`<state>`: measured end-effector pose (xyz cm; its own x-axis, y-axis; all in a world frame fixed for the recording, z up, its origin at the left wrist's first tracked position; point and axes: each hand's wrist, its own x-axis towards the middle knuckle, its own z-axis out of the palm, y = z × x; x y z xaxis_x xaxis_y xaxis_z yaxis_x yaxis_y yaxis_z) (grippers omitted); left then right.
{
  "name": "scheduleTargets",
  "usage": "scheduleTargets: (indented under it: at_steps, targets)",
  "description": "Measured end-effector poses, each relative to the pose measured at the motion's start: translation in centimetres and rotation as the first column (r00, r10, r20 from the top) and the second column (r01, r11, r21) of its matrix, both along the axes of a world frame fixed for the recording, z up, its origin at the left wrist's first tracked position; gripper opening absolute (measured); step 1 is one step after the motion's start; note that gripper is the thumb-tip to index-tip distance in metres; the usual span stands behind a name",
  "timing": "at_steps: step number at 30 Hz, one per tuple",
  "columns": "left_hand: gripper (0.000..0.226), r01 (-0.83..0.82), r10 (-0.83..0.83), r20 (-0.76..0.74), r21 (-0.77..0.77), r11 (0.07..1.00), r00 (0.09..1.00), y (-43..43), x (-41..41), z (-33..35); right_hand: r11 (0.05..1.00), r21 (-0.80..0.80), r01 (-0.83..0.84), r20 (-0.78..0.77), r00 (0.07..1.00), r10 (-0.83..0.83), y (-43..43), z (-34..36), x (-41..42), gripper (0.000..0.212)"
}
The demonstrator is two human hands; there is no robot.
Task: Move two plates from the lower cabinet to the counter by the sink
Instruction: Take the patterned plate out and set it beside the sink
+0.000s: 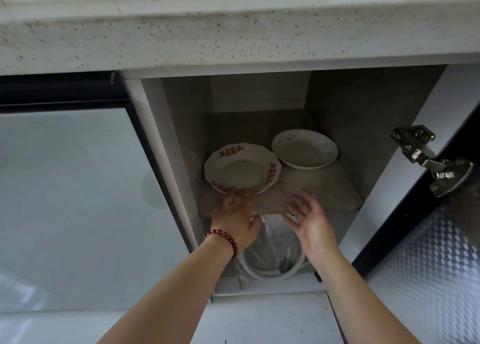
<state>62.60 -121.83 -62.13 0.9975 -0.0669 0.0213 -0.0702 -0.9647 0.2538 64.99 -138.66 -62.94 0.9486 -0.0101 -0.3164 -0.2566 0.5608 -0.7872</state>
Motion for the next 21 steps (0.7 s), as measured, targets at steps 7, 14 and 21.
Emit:
scheduleTargets:
  at_steps: [7, 14, 21]
  targets:
    - [0.063, 0.021, -0.022, -0.01, -0.112, 0.993, 1.0, -1.0, -0.7, 0.2, 0.999, -0.032, 0.005, 0.001, 1.0, -0.005, -0.7, -0.2, -0.7, 0.043]
    - [0.066, 0.084, -0.084, 0.007, -0.131, 0.988, 0.996, -3.3, -1.7, 0.3, 0.999, -0.038, 0.008, -0.014, 1.0, -0.008, -1.0, 0.0, -0.8, 0.044]
    - [0.065, 0.14, -0.143, -0.004, -0.172, 0.975, 0.99, -6.2, -1.8, 0.0, 0.998, -0.042, 0.037, -0.021, 0.999, -0.038, -2.5, 0.1, -0.8, 0.033]
